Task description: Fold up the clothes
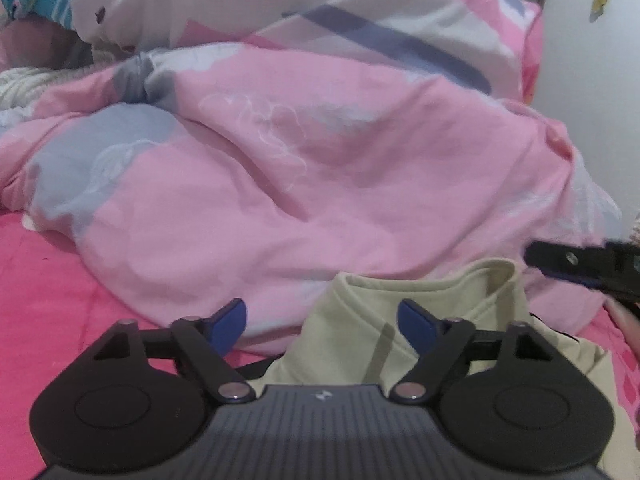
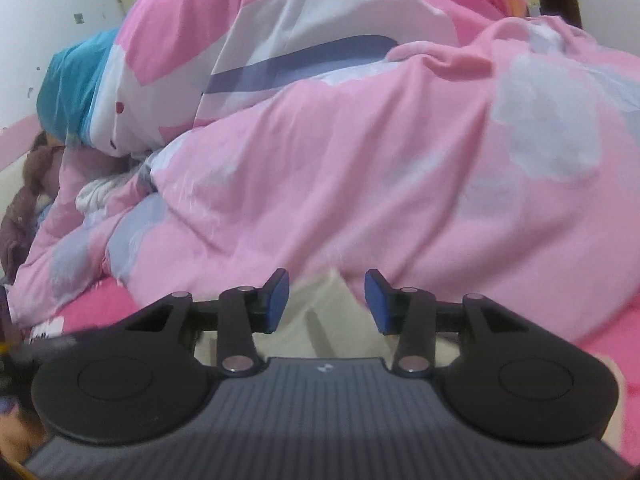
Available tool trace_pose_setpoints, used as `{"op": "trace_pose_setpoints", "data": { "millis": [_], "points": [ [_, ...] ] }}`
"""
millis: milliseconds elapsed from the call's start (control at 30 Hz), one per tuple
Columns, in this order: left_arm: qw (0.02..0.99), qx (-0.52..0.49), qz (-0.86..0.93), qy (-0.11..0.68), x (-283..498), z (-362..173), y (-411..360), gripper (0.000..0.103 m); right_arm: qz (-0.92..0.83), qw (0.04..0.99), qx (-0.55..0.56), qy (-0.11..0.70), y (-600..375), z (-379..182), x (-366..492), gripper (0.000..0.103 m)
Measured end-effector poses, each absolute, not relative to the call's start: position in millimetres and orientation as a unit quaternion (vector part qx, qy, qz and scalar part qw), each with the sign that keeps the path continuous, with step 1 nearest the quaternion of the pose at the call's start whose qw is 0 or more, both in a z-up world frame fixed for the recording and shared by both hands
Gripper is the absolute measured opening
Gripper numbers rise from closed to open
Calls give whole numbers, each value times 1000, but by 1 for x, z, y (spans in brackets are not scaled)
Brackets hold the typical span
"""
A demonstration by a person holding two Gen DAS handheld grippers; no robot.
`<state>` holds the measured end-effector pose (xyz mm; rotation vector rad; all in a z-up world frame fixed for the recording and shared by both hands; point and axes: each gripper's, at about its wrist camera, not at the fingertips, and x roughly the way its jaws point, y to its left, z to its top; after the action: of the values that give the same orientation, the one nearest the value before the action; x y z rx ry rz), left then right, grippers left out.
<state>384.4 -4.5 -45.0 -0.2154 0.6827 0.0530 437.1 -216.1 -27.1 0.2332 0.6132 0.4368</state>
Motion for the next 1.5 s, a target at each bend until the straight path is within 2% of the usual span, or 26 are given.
{"op": "trace_pose_setpoints", "data": {
  "millis": [100,133,167,233,267,300,500,633,700,833,900,1000,1067,1300,1433,1500],
  "points": [
    [933,-102,35,343,394,-51,-9,56,204,920,104,319,-204,-41,459,40],
    [933,-100,37,345,395,-52,-11,45,201,918,100,326,-200,-45,466,36],
    [932,-99,39,347,396,-53,-12,30,206,916,95,331,-197,-50,468,24],
    [930,-96,44,351,397,-56,-15,22,215,913,92,335,-197,-55,464,13],
    [931,-93,46,350,396,-55,-17,12,218,912,91,336,-198,-56,460,10],
    [933,-89,46,346,392,-53,-19,11,223,912,86,333,-199,-54,454,9],
    [945,-65,-6,320,344,-30,-20,9,250,914,24,318,-208,-29,409,8],
    [941,-48,-68,329,298,-23,-15,9,267,908,-30,323,-215,-22,362,9],
    [930,-39,-106,350,276,-28,-14,12,272,900,-58,335,-221,-28,336,9],
    [906,-44,-161,389,244,-46,-5,29,259,885,-89,377,-227,-60,303,11],
    [903,-48,-169,393,230,-51,3,31,249,886,-92,381,-230,-66,291,11],
    [911,-67,-173,369,216,-42,20,36,246,892,-64,374,-243,-59,275,18],
    [920,-78,-170,346,215,-32,29,39,249,895,-23,369,-258,-46,270,21],
    [940,-39,-130,312,246,-28,1,40,243,904,98,338,-273,-22,287,21],
    [932,68,-87,345,266,-72,-32,41,252,905,38,342,-241,-53,296,20],
    [935,88,-82,333,261,-87,-36,42,241,898,-22,366,-227,-89,299,19]
  ]
}}
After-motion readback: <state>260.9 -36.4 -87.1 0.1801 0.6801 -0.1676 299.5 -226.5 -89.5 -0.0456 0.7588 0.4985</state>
